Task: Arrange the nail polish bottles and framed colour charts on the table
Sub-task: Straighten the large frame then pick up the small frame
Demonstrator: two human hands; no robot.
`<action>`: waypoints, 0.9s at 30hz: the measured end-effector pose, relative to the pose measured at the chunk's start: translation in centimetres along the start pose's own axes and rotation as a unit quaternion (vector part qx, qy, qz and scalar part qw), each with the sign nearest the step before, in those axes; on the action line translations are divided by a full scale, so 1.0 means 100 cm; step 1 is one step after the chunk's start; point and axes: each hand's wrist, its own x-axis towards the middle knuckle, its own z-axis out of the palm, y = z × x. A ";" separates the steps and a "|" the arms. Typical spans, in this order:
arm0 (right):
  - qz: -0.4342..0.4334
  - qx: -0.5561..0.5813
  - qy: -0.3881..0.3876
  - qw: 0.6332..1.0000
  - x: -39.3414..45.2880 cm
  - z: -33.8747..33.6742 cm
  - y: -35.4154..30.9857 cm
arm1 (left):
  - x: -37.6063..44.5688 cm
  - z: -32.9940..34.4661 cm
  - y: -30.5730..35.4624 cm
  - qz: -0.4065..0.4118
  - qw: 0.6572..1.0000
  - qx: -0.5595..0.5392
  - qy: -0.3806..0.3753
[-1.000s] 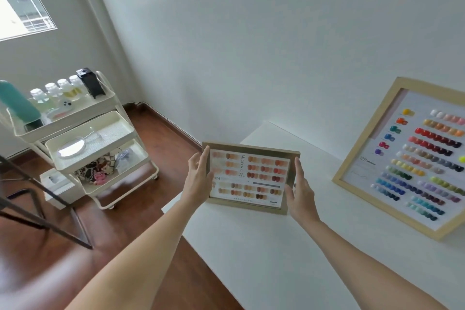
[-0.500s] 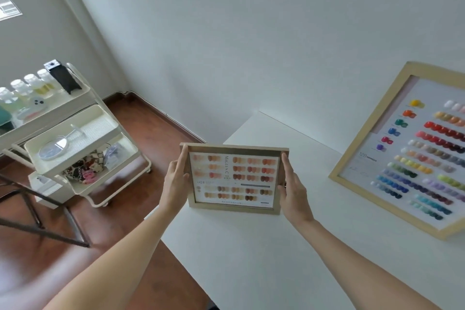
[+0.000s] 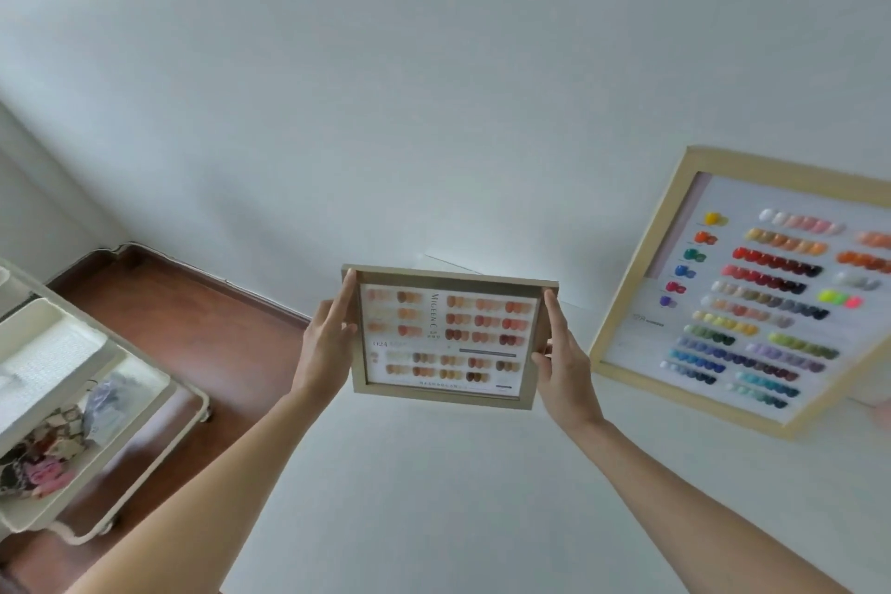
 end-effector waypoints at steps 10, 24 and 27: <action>0.067 -0.044 0.082 0.993 0.071 -0.005 0.018 | 0.120 0.058 0.011 0.091 0.994 -0.056 -0.031; 0.139 -0.032 0.118 0.983 0.126 0.014 0.055 | 0.197 0.123 0.003 0.108 0.989 -0.057 -0.080; 0.137 -0.036 0.125 0.982 0.129 0.019 0.063 | 0.203 0.128 0.004 0.109 0.990 -0.057 -0.075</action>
